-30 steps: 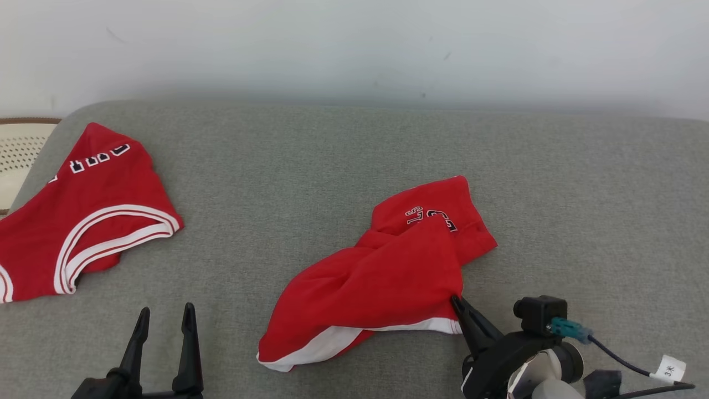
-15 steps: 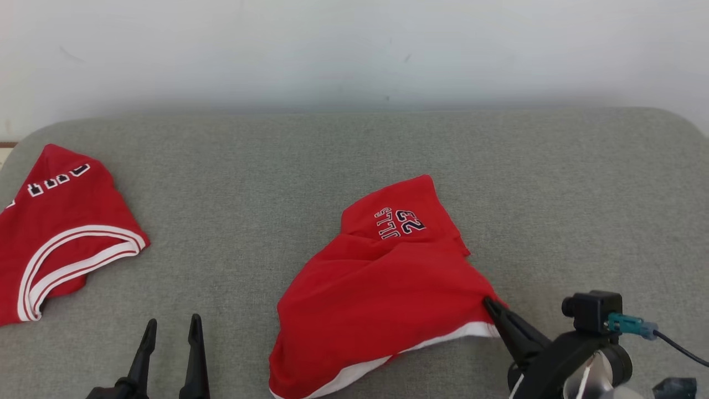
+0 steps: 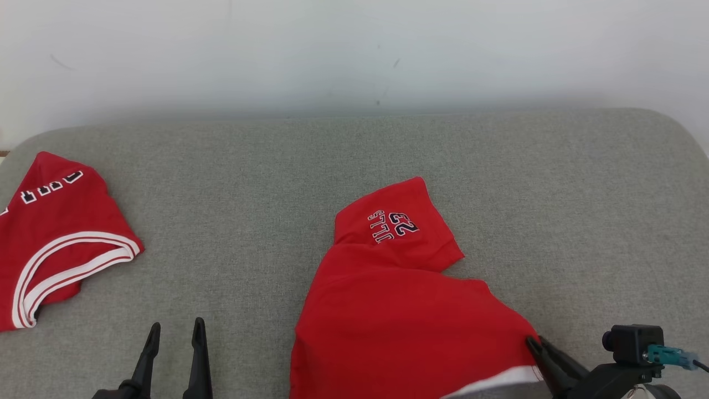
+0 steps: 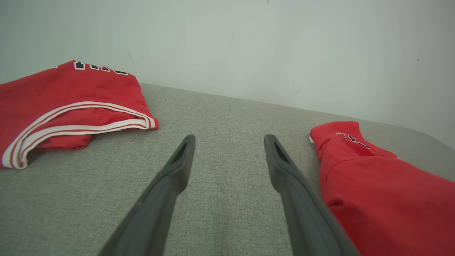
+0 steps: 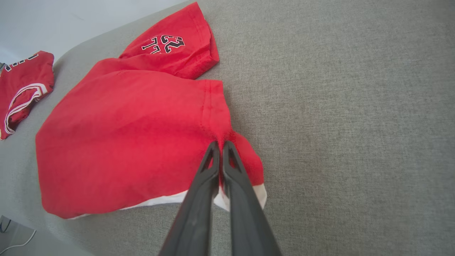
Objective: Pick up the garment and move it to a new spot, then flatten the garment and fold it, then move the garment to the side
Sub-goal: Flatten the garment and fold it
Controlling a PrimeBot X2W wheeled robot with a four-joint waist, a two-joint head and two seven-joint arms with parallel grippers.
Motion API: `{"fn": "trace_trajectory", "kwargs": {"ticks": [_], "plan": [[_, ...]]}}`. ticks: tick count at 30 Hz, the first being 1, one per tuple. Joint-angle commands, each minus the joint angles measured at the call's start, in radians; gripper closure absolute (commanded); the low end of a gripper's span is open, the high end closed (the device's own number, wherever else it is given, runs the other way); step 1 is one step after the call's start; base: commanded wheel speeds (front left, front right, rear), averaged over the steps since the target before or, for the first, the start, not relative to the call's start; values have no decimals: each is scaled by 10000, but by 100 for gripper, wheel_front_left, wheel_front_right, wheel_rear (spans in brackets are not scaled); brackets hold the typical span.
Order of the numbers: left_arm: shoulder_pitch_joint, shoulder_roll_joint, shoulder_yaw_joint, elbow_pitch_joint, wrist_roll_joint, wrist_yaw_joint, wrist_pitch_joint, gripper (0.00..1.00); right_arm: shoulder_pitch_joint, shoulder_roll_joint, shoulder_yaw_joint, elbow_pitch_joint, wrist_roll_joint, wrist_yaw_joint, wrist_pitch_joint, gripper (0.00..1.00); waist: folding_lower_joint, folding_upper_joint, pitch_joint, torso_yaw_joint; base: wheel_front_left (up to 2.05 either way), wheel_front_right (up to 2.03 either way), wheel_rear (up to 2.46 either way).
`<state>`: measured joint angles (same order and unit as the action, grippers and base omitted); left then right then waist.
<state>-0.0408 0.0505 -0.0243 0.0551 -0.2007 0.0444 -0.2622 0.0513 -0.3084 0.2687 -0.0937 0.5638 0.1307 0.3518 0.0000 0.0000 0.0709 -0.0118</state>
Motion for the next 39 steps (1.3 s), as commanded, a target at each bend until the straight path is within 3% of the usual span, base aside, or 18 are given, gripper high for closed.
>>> {"fn": "trace_trajectory", "kwargs": {"ticks": [1, 7, 10, 22, 33, 39], "plan": [[155, 2, 5, 20, -36, -46, -47, 0, 68, 111, -164, -20, -224, 1, -22, 0, 0, 0, -24, 9, 0, 0, 0], [189, 3, 32, 28, 27, -45, -47, 0, -63, 536, -817, -188, -1136, 1, -464, 0, 0, 0, -104, 54, 0, 0, 0], [216, 2, 23, -3, 44, -57, -46, 0, -260, 768, -1021, -326, -1676, 1, -1193, 0, 0, 0, -126, 96, 0, 0, 0], [95, 3, -77, -29, 51, -103, -46, 0, -880, 1307, -665, 357, -2596, 1, -3723, 0, 0, 0, -149, 255, 0, 0, 0], [38, 1, -244, 30, -48, -91, -46, 0, -1988, 1269, -208, 1983, -2679, 1, -3813, 0, 0, 0, -147, 634, 0, 0, 0], [-123, 1, -460, 78, -159, -2, -46, 0, -3864, 990, 353, 4002, -2273, 1, -3547, 0, 0, 0, -77, 880, 0, 0, 0]]}}
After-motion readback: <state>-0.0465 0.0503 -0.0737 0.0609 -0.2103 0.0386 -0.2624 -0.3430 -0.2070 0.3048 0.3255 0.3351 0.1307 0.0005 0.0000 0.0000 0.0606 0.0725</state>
